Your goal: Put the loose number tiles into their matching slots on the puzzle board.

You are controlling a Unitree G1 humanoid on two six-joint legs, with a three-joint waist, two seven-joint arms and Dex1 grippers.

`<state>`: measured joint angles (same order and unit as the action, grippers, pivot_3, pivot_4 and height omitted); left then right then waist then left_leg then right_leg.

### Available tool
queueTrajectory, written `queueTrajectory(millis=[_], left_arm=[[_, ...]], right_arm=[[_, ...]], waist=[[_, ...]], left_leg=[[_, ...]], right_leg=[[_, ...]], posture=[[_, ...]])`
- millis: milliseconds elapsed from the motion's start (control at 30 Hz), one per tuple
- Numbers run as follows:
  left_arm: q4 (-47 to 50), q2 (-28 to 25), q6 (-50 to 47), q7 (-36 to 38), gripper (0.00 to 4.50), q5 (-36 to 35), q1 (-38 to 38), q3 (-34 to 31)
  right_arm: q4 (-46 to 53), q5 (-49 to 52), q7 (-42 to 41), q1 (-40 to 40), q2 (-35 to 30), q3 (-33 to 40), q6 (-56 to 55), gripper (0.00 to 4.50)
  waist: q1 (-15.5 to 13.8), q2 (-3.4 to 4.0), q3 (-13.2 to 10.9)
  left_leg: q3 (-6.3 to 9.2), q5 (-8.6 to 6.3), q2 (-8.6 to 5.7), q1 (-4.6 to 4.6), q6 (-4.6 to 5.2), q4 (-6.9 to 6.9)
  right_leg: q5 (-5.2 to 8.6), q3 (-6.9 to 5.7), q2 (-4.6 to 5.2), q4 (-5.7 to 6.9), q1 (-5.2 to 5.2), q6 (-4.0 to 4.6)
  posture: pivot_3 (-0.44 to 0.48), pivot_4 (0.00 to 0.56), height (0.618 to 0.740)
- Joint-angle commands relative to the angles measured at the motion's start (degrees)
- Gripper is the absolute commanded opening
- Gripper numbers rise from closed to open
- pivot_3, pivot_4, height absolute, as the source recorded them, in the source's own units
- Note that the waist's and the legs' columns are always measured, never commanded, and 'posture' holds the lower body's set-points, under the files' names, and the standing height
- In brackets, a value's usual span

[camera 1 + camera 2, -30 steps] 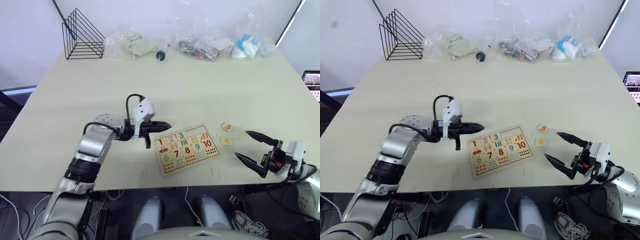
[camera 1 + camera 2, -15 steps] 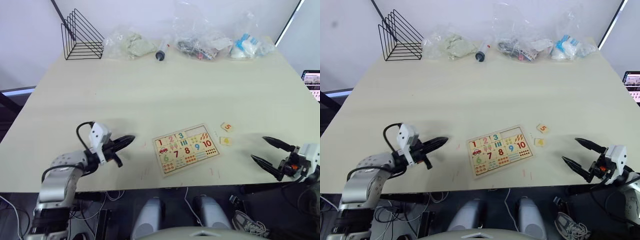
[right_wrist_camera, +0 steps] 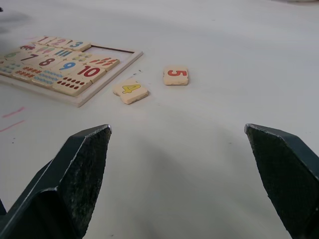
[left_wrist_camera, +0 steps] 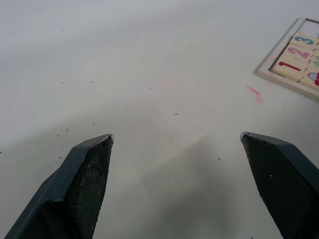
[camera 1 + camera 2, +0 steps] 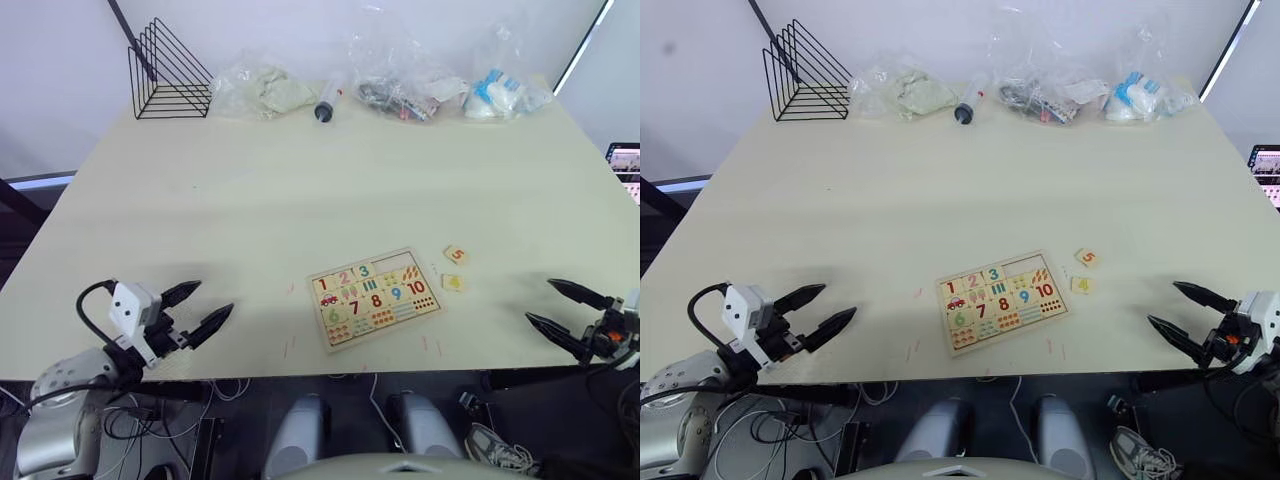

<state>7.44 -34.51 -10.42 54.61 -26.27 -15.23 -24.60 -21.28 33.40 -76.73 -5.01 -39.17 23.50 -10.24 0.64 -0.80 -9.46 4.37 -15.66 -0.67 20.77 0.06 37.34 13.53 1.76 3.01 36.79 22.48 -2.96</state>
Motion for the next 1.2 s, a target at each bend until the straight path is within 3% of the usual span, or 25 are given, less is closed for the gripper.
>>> queueTrajectory(millis=[33, 1200], left_arm=[[2.24, -0.71, 1.09, 0.11, 4.47, -1.08, -0.67, -1.09], [-1.18, -1.19, 5.54, 2.44, 4.47, -0.38, 1.54, 0.67]], right_arm=[[-1.04, 0.01, -0.92, 1.07, -1.17, 1.77, -1.48, 4.50], [-1.10, -0.82, -1.96, 1.62, 1.15, 0.87, -4.47, 4.50]], waist=[[0.07, 0.00, 0.00], [0.08, 0.00, 0.00]], left_leg=[[-0.02, 0.00, 0.00, 0.00, 0.00, 0.00], [0.00, 0.00, 0.00, 0.01, 0.00, -0.01]], right_leg=[[0.00, 0.01, 0.00, 0.00, 0.00, -0.01], [0.00, 0.00, -0.01, -0.01, 0.01, -0.01]], posture=[[0.000, 0.150, 0.740], [0.000, 0.150, 0.740]])
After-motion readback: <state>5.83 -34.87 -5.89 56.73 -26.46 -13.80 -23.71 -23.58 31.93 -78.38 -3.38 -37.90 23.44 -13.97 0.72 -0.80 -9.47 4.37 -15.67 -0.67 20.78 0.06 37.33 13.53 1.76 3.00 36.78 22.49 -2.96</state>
